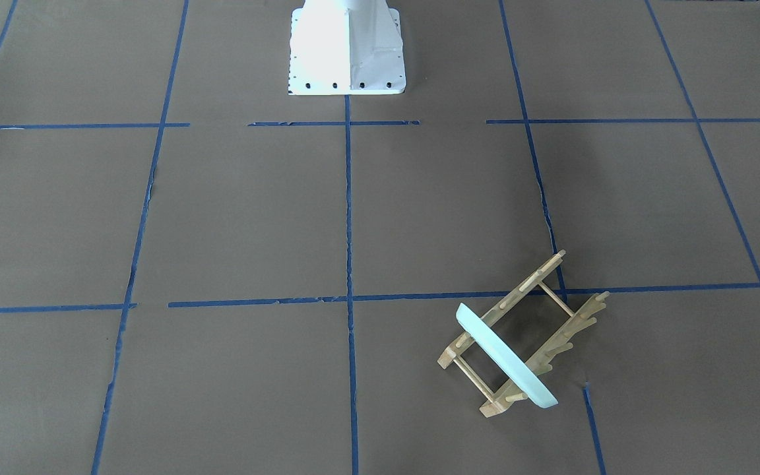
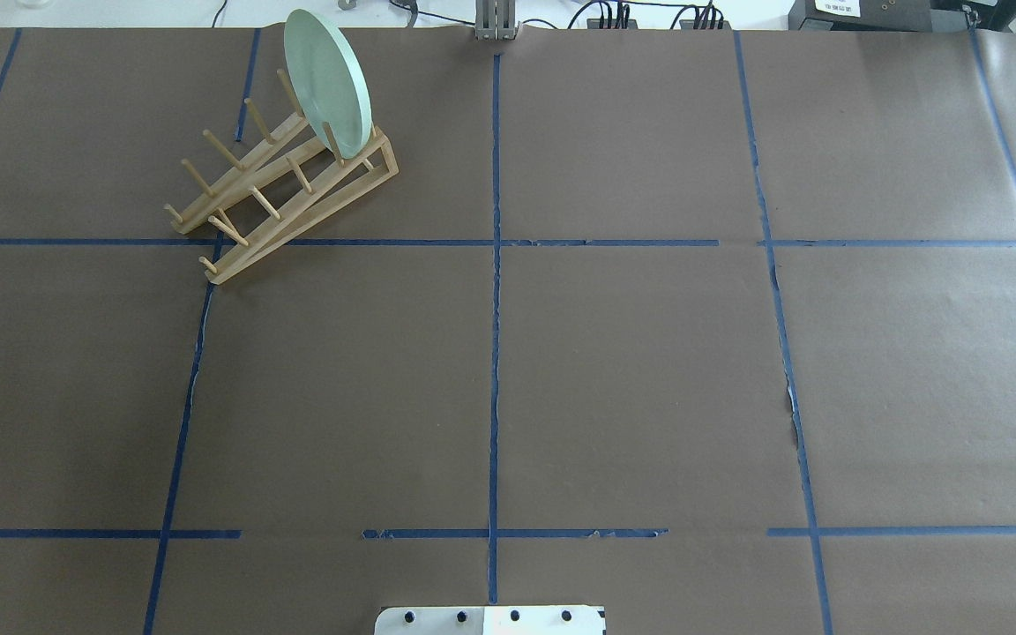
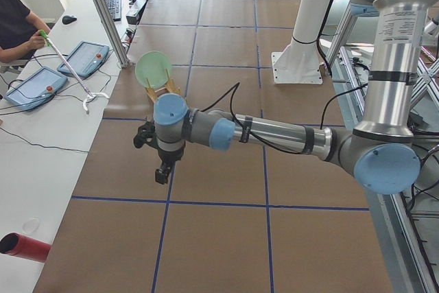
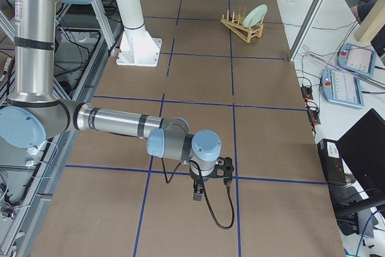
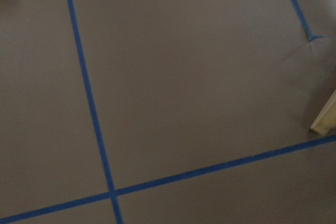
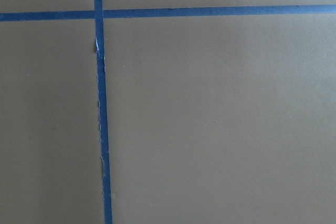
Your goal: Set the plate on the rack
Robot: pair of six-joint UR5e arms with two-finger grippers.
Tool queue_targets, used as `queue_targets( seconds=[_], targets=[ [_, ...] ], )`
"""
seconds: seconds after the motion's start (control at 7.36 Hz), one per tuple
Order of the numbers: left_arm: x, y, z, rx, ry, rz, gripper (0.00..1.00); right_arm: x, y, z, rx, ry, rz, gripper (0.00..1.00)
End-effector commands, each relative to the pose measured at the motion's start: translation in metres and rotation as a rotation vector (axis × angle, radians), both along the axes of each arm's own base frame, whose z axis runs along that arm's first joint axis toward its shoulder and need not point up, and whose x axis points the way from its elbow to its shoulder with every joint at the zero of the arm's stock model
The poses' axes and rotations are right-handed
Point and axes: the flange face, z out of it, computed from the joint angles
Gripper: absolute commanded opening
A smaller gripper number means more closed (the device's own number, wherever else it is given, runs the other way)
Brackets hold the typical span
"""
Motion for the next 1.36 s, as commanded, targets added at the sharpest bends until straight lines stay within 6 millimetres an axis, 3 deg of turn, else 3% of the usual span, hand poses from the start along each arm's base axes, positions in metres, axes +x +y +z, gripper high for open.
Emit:
queue_targets(
  seconds=[0.0, 0.27, 0.41, 0.54, 1.22],
  targets=[
    [-0.037, 0.055, 0.051, -0.127, 0.008, -0.011, 1.00, 0.000, 0.000, 0.001, -0.001, 0.000, 0.000, 1.00],
    [-0.036, 0.056, 0.053, -0.150, 0.018, -0.017, 1.00, 0.000, 0.000, 0.001, -0.001, 0.000, 0.000, 1.00],
    [-0.030, 0.053, 0.044, -0.265, 0.116, -0.093, 1.00, 0.000, 0.000, 0.001, -0.001, 0.000, 0.000, 1.00],
    [-0.029, 0.053, 0.034, -0.271, 0.140, -0.111, 1.00, 0.000, 0.000, 0.001, -0.001, 0.000, 0.000, 1.00],
    [-0.028, 0.055, 0.037, -0.243, 0.139, -0.107, 1.00, 0.000, 0.000, 0.001, -0.001, 0.000, 0.000, 1.00]
  ],
)
